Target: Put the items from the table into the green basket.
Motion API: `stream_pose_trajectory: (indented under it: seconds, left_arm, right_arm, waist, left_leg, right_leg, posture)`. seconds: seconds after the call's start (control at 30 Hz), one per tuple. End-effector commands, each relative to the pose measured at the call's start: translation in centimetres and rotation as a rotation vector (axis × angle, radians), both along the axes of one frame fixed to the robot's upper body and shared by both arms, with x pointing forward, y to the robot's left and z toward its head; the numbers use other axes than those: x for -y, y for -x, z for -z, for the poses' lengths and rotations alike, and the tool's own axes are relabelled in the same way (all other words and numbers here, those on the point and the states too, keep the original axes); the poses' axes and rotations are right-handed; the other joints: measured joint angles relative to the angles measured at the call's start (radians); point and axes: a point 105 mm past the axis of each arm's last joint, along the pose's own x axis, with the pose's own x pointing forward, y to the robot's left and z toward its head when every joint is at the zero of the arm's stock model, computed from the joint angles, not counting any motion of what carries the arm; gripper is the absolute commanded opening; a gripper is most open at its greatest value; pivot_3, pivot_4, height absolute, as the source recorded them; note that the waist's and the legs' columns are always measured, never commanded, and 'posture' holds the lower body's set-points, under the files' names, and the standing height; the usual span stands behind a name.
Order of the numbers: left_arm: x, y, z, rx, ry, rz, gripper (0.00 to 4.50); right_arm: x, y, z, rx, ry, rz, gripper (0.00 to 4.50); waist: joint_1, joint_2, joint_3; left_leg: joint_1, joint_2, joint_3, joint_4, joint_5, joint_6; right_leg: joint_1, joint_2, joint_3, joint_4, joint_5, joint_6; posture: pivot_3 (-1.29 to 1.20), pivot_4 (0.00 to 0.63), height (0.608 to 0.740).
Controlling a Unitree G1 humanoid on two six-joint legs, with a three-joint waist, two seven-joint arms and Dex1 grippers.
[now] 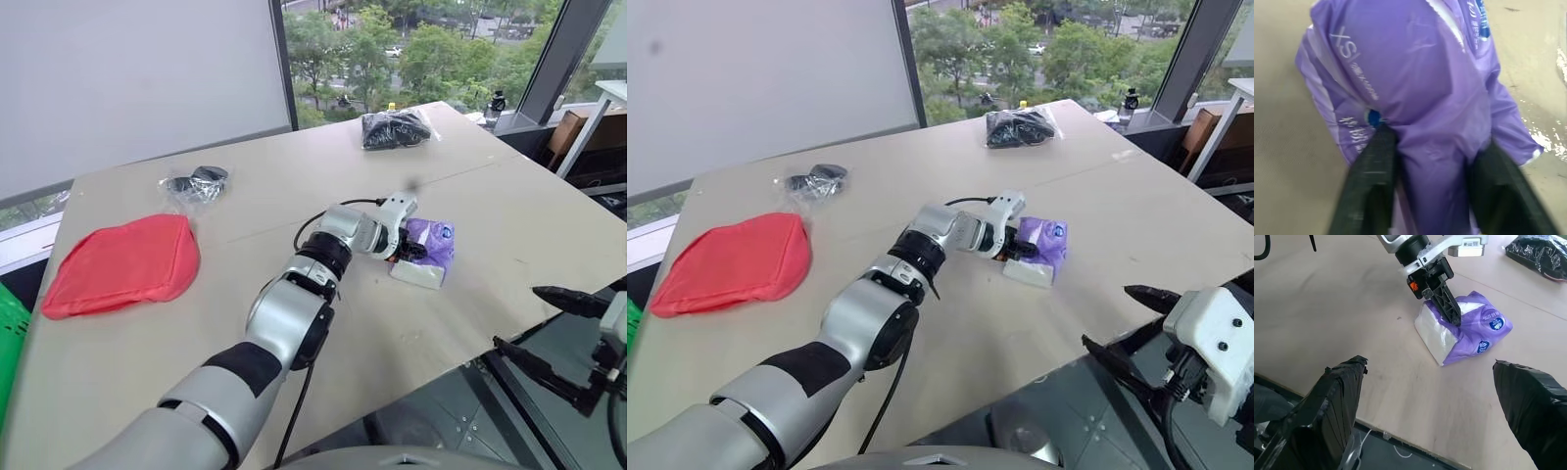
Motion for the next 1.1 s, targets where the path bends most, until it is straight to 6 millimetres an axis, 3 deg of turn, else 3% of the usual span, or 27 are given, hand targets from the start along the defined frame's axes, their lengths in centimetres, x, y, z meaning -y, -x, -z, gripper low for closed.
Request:
stream_pose_trajectory:
  seconds: [0.03,0.13,0.33,0.47,0.53,0.6,0.73,0.8,0.93,1.1]
  left_arm:
    - [-0.7,0.1,-1.2,-0.082,0.127,-0.026,0.99]
    - [-2.4,-0.3,-4.3,-0.055,0.239,-0.030,0.99]
    - [-11.1,-2.0,-10.8,0.146,0.460,-0.258,0.99]
    - [-16.7,-3.2,-14.5,0.316,0.524,-0.482,0.99]
    - [-20.9,-3.7,-16.7,0.440,0.511,-0.653,0.99]
    - [-23.3,-3.8,-17.8,0.495,0.499,-0.749,0.99]
    - [-30.8,-2.7,-21.3,0.778,0.283,-0.937,0.99]
    - [-32.5,-2.1,-22.3,0.895,0.156,-0.950,0.99]
    - [-37.3,-0.7,-24.3,1.046,-0.085,-1.009,0.99]
    - [-43.1,1.0,-25.8,1.113,-0.311,-1.135,0.99]
  right_arm:
    - [-0.7,-0.4,-0.6,0.045,-0.002,-0.026,4.50]
    - [-1.1,-1.0,-1.0,0.080,-0.012,-0.030,4.50]
    - [-2.7,-4.5,-2.2,0.205,-0.055,-0.115,4.50]
    - [-4.6,-6.6,-3.1,0.247,-0.119,-0.220,4.50]
    - [-5.7,-8.0,-3.6,0.274,-0.143,-0.284,4.50]
    - [-6.4,-8.9,-3.8,0.282,-0.151,-0.322,4.50]
    - [-8.5,-10.6,-4.2,0.273,-0.174,-0.452,4.50]
    - [-9.2,-10.9,-4.2,0.252,-0.180,-0.506,4.50]
    - [-10.7,-11.6,-4.9,0.229,-0.213,-0.591,4.50]
    - [-11.7,-12.4,-6.2,0.246,-0.265,-0.630,4.50]
  waist:
    - [-0.003,0.001,0.001]
    - [-0.005,0.003,0.003]
    - [0.017,0.004,0.005]
    - [0.109,0.005,0.005]
    - [0.151,0.005,0.005]
    - [0.206,0.004,0.005]
    - [0.302,0.004,0.005]
    - [0.335,0.003,0.004]
    - [0.403,0.001,0.003]
    - [0.439,-0.001,0.002]
  left_leg:
    - [0.000,0.000,0.000,0.000,0.000,0.000]
    - [-0.002,0.000,0.000,0.000,0.000,0.000]
    - [-0.003,0.001,0.003,0.002,0.001,-0.001]
    - [-0.001,-0.001,0.001,0.005,0.002,-0.002]
    - [-0.003,-0.001,0.001,0.006,0.004,-0.007]
    - [-0.005,-0.001,0.001,0.006,0.006,-0.009]
    - [-0.016,-0.001,0.000,0.005,0.009,-0.015]
    - [-0.024,-0.001,0.000,0.005,0.010,-0.016]
    - [-0.027,-0.004,-0.007,0.005,0.010,-0.016]
    - [-0.032,-0.007,-0.012,0.008,0.011,-0.016]
  right_leg:
    - [0.000,0.000,0.000,0.000,0.000,0.000]
    - [-0.002,0.000,0.000,0.001,0.000,0.000]
    - [-0.008,0.000,0.003,0.008,0.001,0.000]
    - [-0.011,-0.001,0.001,0.013,0.003,-0.004]
    - [-0.016,-0.001,0.001,0.016,0.004,-0.006]
    - [-0.021,-0.001,0.002,0.019,0.007,-0.011]
    - [-0.036,0.000,0.000,0.022,0.009,-0.015]
    - [-0.046,0.000,-0.001,0.022,0.011,-0.019]
    - [-0.046,-0.003,-0.007,0.021,0.012,-0.020]
    - [-0.046,-0.005,-0.014,0.020,0.012,-0.021]
  posture:
    - [-0.46,0.000,0.740]
    - [-0.44,0.000,0.740]
    - [-0.27,0.000,0.740]
    - [-0.15,0.000,0.740]
    - [-0.08,0.000,0.740]
    - [-0.06,0.000,0.740]
    - [0.04,0.000,0.740]
    - [0.07,0.000,0.740]
    - [0.13,0.000,0.740]
    - [0.15,0.000,0.740]
